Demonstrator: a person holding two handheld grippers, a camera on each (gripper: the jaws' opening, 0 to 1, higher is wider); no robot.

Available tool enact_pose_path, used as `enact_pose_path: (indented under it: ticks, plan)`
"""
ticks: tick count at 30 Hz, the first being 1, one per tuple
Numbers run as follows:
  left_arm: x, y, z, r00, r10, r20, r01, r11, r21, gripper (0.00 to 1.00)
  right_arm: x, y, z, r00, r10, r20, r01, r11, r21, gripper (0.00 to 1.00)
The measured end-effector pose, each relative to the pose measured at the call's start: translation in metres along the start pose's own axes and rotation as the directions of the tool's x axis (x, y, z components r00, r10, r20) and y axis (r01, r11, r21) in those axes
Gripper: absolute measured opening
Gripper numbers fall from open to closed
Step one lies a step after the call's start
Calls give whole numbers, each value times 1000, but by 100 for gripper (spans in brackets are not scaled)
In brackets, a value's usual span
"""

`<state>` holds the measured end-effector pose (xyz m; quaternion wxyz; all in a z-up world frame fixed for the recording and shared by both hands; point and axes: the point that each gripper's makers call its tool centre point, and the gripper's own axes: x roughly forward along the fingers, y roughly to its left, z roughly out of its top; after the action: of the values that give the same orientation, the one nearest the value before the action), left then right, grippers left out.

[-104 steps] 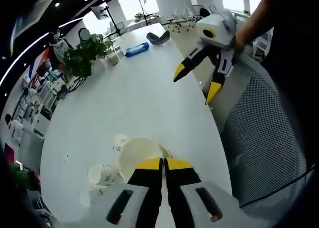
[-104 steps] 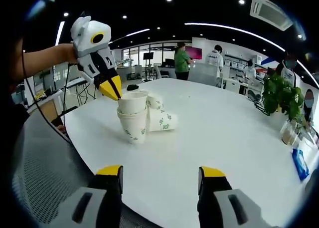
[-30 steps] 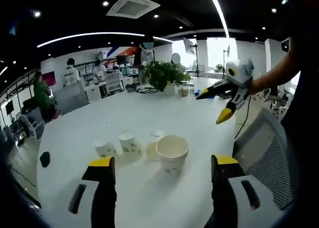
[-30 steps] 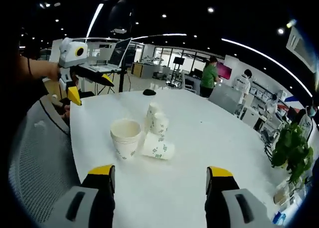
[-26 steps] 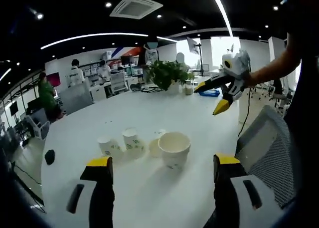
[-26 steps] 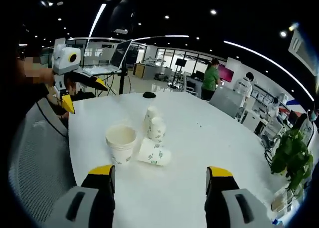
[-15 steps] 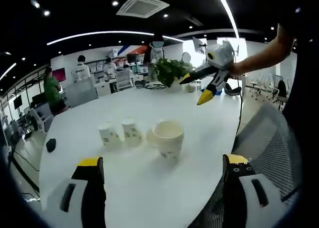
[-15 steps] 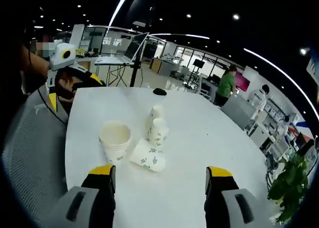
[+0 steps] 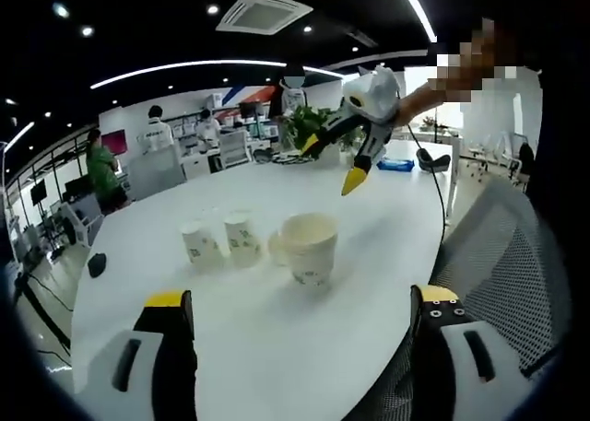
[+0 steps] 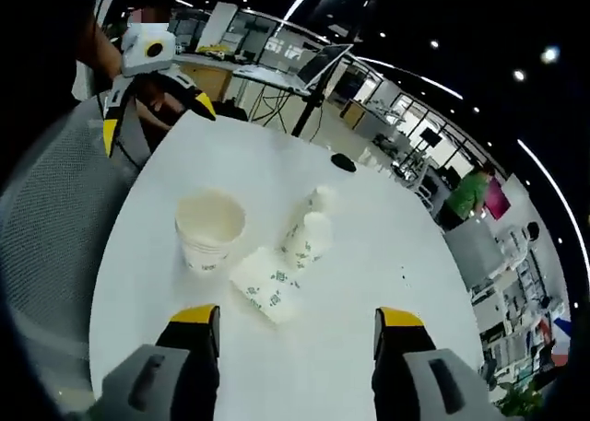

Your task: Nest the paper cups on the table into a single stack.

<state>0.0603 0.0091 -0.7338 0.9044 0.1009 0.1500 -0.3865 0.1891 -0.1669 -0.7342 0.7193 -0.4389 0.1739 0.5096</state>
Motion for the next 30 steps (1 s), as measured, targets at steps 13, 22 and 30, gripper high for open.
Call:
enact_pose_path:
  ticks: [13, 22, 30]
  plan:
    - [0, 1, 13, 998, 26, 49, -24, 999, -45, 99, 40, 5, -8, 988, 133, -80, -147, 968, -204, 61]
    - [0, 0, 8, 1000, 16, 24, -16, 999, -29, 95, 59, 10, -12, 971, 182, -152, -224, 917, -330, 54]
    - [4, -7, -1, 1000, -18, -13, 19, 1000, 18, 94, 76, 17, -24, 944, 230, -235, -311, 856, -412, 51]
